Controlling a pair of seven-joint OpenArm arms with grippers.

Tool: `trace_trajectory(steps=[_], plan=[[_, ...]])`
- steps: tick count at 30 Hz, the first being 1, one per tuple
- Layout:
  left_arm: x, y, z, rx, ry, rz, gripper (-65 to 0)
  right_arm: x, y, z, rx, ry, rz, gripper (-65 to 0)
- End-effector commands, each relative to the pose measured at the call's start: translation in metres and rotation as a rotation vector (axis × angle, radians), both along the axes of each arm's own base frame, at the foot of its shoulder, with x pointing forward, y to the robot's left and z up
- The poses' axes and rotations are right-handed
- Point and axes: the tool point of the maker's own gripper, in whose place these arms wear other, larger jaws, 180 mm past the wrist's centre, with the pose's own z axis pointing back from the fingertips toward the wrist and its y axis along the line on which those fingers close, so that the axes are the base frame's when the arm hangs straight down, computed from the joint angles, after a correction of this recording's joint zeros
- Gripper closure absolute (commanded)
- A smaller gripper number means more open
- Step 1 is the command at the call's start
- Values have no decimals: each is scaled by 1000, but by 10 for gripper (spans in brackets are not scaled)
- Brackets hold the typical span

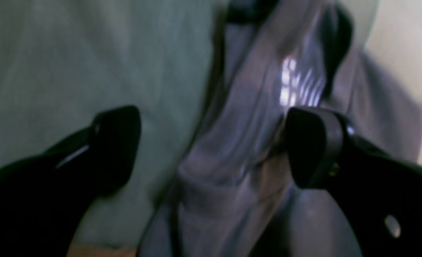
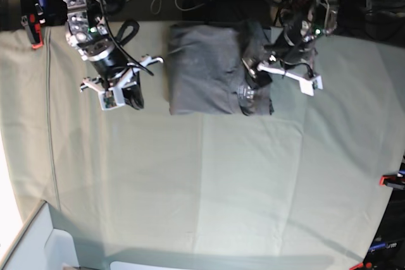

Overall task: Layout the t-shirt on the table in an organized manner, then fold the t-shirt properly
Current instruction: 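Grasp the folded bundle with the left gripper and flip it over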

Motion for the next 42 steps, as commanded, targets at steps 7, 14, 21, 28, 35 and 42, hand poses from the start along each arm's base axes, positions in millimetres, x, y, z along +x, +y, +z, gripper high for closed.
trace_trajectory(steps=[7, 14, 21, 28, 35, 42], plan=[[-14, -37, -12, -85, 78, -126, -609, 9, 1, 14, 13, -52, 3, 0], [-23, -39, -17, -72, 98, -164, -368, 7, 0, 5, -11, 8, 7, 0], [-12, -39, -12, -64, 73, -170, -151, 11, 1, 16, -10, -23, 10, 0], [8, -65, -15, 0, 70, -365, 0, 17, -7, 44, -45, -97, 29, 0], [47, -104, 4, 181, -36, -726, 0, 18, -56, 49, -104, -107, -68, 0], [93, -155, 37, 507, -279, -1064, 0, 7, -135, 55, -174, -104, -261, 0]])
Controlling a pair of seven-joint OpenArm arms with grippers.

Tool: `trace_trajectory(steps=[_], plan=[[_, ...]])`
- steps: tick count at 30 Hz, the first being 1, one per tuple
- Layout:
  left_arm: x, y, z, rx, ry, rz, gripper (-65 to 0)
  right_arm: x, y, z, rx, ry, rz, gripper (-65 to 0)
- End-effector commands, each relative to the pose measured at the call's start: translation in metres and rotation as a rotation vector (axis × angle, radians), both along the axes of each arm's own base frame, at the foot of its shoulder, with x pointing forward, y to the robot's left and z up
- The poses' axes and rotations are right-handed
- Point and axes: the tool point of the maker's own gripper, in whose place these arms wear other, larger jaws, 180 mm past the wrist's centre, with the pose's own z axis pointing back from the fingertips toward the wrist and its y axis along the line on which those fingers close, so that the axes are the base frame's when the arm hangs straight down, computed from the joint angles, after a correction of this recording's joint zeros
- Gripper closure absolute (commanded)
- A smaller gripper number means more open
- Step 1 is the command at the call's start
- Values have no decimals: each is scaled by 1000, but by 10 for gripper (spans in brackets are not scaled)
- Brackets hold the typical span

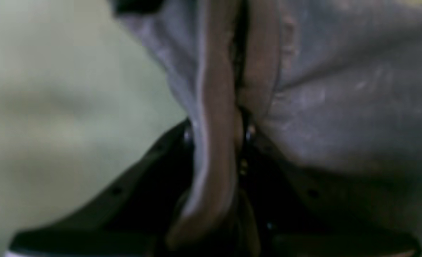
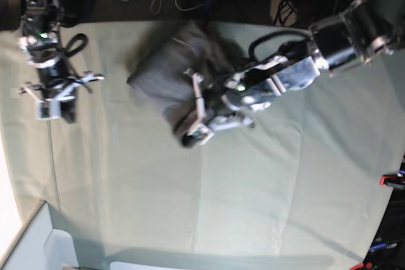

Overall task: Layout the t-shirt on the table in an organized manner, then fold the t-shirt properly
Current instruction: 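Grasp the folded bundle with the left gripper and flip it over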

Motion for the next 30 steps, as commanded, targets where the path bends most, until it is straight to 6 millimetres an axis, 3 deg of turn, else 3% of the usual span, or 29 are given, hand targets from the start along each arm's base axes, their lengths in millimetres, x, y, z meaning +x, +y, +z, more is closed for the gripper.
trace_trajectory(steps=[1, 8, 13, 21, 23, 27, 30], plan=[[16, -19, 21, -28, -83, -38, 0, -2, -10, 10, -9, -30, -17, 0], [34, -67, 29, 99, -305, -164, 0, -30, -63, 10, -63, -4, -147, 0], [20, -99, 13, 188, -319, -387, 0, -48, -81, 6, -84, 24, -191, 0], [19, -108, 4, 262, -337, -471, -8, -62, -90, 2, -99, 53, -210, 0], [19, -105, 2, 276, -333, -470, -65, -62, -90, 2, -99, 53, -210, 0], [20, -103, 6, 294, -328, -464, -287, -64, -88, 2, -90, 51, -219, 0], [24, -112, 22, 254, -355, -452, -456, -63, -86, 1, -87, 50, -215, 0]])
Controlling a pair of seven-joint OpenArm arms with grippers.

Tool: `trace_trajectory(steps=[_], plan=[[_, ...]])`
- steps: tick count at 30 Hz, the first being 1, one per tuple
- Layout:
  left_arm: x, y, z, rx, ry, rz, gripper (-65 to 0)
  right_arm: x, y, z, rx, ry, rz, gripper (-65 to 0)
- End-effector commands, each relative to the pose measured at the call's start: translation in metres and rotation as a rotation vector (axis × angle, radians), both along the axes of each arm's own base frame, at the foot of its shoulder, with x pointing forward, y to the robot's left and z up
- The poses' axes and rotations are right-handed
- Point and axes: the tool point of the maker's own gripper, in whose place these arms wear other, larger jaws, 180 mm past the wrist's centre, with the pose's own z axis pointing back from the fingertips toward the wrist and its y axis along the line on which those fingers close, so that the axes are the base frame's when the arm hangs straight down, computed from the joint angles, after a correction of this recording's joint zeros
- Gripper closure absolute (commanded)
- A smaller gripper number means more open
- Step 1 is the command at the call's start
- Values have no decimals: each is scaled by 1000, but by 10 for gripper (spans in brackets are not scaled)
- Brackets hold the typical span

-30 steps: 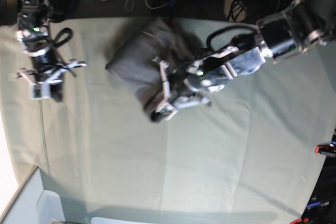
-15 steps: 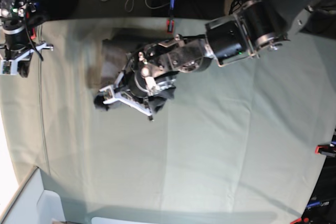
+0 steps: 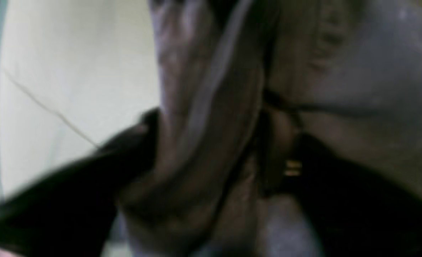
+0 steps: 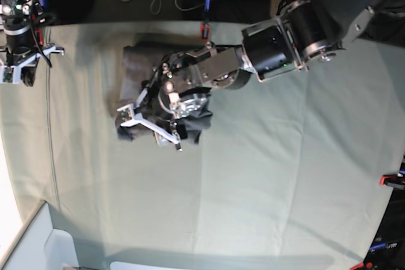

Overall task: Layout the t-shirt on the table in an organized manner, then fold the t-shirt properly
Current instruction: 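Grasp the folded bundle with the left gripper and flip it over, then smooth and square the folded shirt edges with the right gripper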

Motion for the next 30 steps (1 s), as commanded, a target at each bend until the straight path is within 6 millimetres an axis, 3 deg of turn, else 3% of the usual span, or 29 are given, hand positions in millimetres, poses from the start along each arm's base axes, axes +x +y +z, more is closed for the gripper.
trace_trajectory(steps=[1, 3, 6, 10, 15, 17, 20, 23, 26, 30], plan=[[14, -12, 25, -64, -39, -1, -496, 7, -3, 15, -21, -47, 16, 0], [20, -12, 38, -103, -54, 14, -534, 7, -3, 15, -21, -47, 16, 0], [23, -17, 55, -145, -74, 15, -542, 6, -4, 15, -22, -48, 13, 0], [23, -8, 69, -133, -89, 21, -542, 6, -4, 15, -22, -48, 13, 0], [45, 22, 97, -161, -121, 120, -541, 8, 5, 18, -5, -67, 12, 0], [58, 53, 99, -151, -111, 221, -541, 12, 13, 25, 3, -91, 23, 0], [74, 110, 100, -178, -85, 412, -540, 22, 41, 36, 34, -138, 64, 0], [80, 174, 99, -220, -58, 617, -540, 33, 96, 42, 110, -162, 221, 0], [72, 244, 99, -254, -43, 830, -540, 39, 159, 44, 214, -182, 384, 0], [42, 325, 94, -291, -28, 1089, -540, 48, 234, 49, 323, -202, 571, 0]])
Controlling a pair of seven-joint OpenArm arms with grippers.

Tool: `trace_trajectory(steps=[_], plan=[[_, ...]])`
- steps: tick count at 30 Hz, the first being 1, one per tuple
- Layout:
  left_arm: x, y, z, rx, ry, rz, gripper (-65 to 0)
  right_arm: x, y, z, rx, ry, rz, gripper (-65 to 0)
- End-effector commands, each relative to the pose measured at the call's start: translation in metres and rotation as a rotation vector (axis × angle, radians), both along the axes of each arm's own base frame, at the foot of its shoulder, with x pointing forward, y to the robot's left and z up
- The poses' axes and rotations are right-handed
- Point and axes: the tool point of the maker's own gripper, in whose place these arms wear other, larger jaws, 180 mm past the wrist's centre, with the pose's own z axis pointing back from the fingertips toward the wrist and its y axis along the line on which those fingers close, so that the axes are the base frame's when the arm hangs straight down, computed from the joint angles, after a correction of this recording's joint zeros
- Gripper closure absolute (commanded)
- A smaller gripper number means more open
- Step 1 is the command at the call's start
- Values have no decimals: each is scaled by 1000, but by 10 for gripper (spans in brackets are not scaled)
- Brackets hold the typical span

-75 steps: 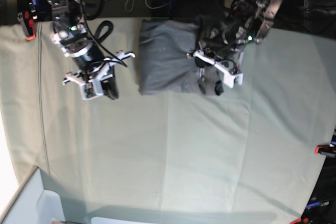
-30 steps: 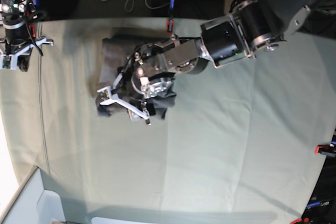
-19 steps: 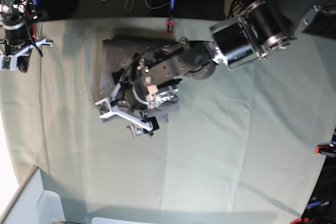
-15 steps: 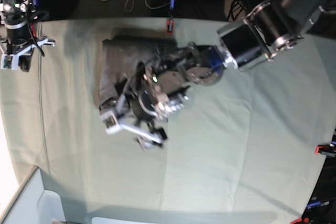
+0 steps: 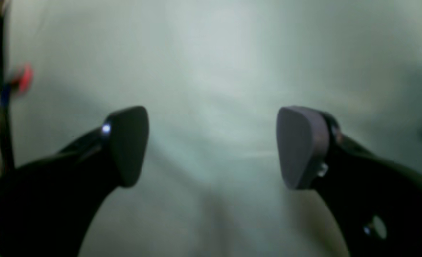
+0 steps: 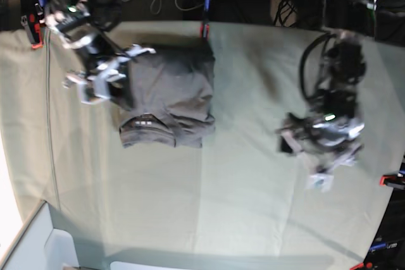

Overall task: Layout the t-shirt on the table in an organized manner, then fold the t-shirt properly
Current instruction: 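Smooth and square the folded shirt edges with the right gripper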

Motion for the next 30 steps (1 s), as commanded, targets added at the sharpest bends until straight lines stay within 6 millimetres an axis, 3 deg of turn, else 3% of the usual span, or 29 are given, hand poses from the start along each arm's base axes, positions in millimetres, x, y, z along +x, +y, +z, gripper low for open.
trace_trajectory(steps=[1, 5, 8, 11, 18, 24, 27, 30], plan=[[-3, 16, 8, 2, -23, 44, -540, 2, 19, 9, 41, -35, 56, 0], [-40, 65, 1, 2, -7, 190, -540, 9, 67, 2, 92, -25, 180, 0], [-69, 94, -1, 17, 7, 273, -540, 15, 89, -10, 109, 3, 238, 0], [-96, 110, -2, 38, 22, 321, -541, 19, 98, -30, 112, 53, 263, 0], [-131, 114, -8, 68, 67, 326, -541, 12, 106, -79, 116, 186, 287, 0], [-136, 113, -13, 64, 82, 328, -541, -5, 97, -113, 100, 285, 282, 0], [-136, 112, -13, 64, 82, 326, -541, -1, 95, -105, 94, 259, 282, 0], [-136, 112, -13, 64, 82, 326, -541, 4, 91, -78, 75, 179, 290, 0]])
